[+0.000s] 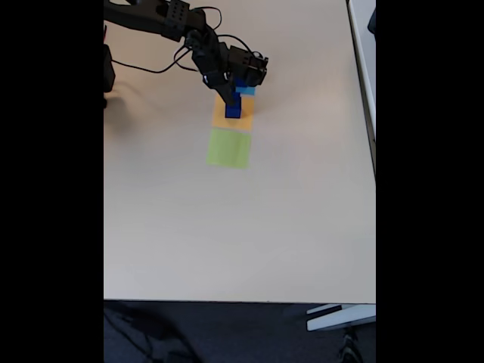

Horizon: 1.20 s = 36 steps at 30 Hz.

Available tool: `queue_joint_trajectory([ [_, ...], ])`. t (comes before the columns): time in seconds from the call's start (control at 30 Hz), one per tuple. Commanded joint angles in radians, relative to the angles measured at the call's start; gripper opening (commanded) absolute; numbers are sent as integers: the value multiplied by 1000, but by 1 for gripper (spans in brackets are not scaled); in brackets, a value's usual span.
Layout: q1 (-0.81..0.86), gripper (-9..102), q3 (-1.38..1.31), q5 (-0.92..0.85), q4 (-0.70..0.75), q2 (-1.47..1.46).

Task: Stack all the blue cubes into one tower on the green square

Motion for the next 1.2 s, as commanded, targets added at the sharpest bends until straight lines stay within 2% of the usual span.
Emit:
queue_joint_trajectory([
  [0.0,5,18,-106,-21,54,63],
  [0.2,23,18,-215,-81,149,80],
  [0.57,9,26,-364,-170,213,149],
  [0.93,-161,26,-772,-20,337,-12],
  [1.17,-249,26,-813,127,350,-101],
])
